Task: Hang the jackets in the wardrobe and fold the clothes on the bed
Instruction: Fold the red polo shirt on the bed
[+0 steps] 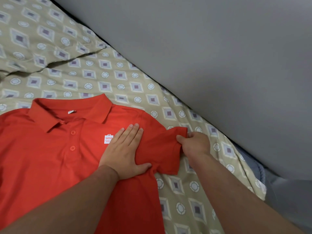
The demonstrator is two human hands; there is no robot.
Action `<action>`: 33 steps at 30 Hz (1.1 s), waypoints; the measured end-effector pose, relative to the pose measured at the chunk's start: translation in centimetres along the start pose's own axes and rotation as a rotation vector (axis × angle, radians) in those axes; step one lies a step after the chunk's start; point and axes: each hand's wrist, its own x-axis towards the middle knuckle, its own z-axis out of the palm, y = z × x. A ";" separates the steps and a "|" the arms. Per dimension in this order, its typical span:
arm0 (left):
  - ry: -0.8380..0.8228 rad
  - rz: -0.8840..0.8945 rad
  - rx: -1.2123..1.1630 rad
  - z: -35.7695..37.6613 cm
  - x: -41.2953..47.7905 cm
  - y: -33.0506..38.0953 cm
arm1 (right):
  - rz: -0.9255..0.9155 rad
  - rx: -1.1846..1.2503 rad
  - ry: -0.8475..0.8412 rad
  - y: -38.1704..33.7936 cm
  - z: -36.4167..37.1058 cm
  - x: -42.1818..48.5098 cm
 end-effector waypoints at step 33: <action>-0.132 0.284 0.081 0.3 -3.8 3.6 | -0.887 -1.011 0.095 -5.2 2.9 4.8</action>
